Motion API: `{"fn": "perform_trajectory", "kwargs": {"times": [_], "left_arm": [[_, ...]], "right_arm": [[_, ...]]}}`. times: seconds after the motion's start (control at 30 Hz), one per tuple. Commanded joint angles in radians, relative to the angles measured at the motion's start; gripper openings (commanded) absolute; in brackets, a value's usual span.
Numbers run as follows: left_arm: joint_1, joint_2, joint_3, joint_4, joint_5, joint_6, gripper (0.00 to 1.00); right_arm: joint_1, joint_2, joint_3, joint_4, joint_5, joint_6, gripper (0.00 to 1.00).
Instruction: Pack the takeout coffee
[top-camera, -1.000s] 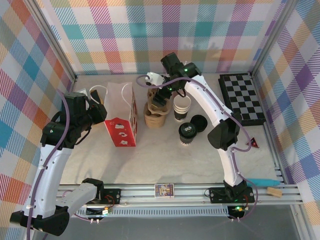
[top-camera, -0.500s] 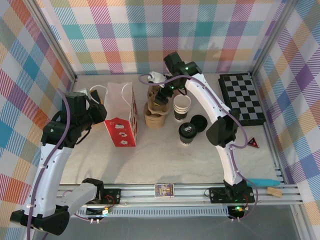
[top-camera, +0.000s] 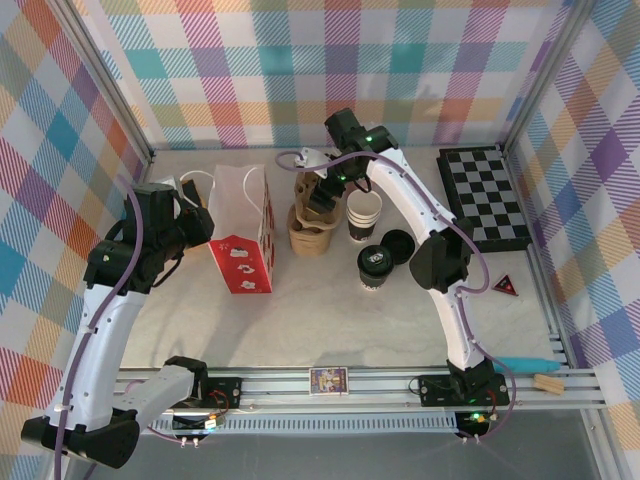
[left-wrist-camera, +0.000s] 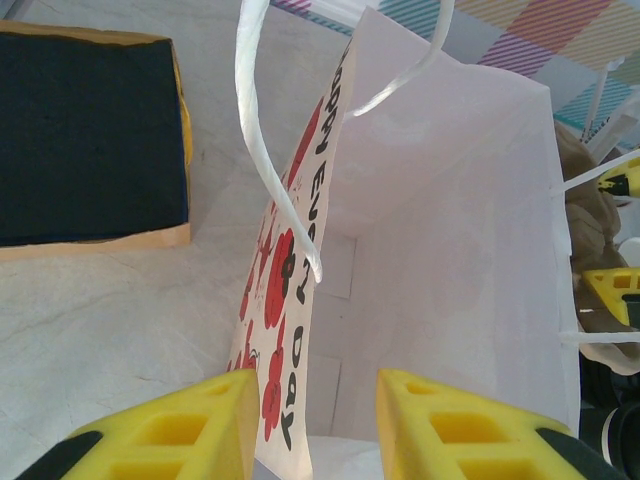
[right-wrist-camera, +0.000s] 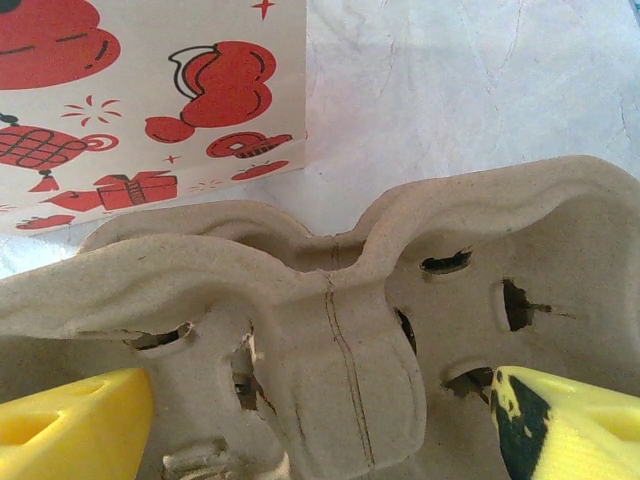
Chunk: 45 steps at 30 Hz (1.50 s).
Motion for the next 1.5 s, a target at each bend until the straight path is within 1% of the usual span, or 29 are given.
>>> {"fn": "perform_trajectory", "kwargs": {"times": [0.0,0.37,0.4,0.43,0.47,0.53,0.67,0.77,0.9,1.03,1.37,1.47], "left_arm": [[0.018,0.002,-0.001,0.011,-0.008,0.016,0.36],[0.018,0.005,-0.009,0.014,-0.012,0.017,0.36],[0.018,0.005,-0.009,0.014,-0.012,0.017,0.36],[0.018,0.006,-0.009,0.016,-0.012,0.017,0.36],[0.018,0.005,-0.007,0.016,-0.012,0.018,0.36],[0.018,0.007,-0.006,0.015,-0.015,0.021,0.36],[0.018,0.01,-0.005,0.016,-0.018,0.022,0.36],[0.018,0.01,-0.006,0.017,-0.016,0.023,0.36],[0.018,0.01,-0.004,0.018,-0.015,0.02,0.36],[0.018,0.009,0.001,0.016,-0.016,0.023,0.36],[0.018,0.01,0.026,0.007,-0.02,0.025,0.36],[0.018,0.01,0.039,-0.001,-0.025,0.025,0.42]], "right_arm": [[-0.01,0.033,0.03,0.001,-0.04,-0.024,0.87],[-0.015,0.059,0.033,0.02,-0.041,-0.018,0.85],[-0.015,0.062,0.033,0.02,-0.041,-0.019,0.83],[-0.015,0.063,0.034,0.02,-0.043,-0.02,0.77],[-0.015,0.064,0.033,0.021,-0.044,-0.021,0.69],[-0.014,0.063,0.03,0.024,-0.039,-0.019,0.58],[-0.015,0.054,0.027,0.024,-0.041,-0.021,0.5],[-0.013,0.045,0.025,0.025,-0.042,-0.019,0.4],[-0.008,0.034,0.021,0.027,-0.036,-0.022,0.31],[0.002,0.02,0.021,0.027,-0.023,-0.022,0.28],[0.036,-0.107,0.013,0.064,0.077,-0.02,0.29],[0.049,-0.164,-0.007,0.08,0.106,-0.018,0.29]]}}
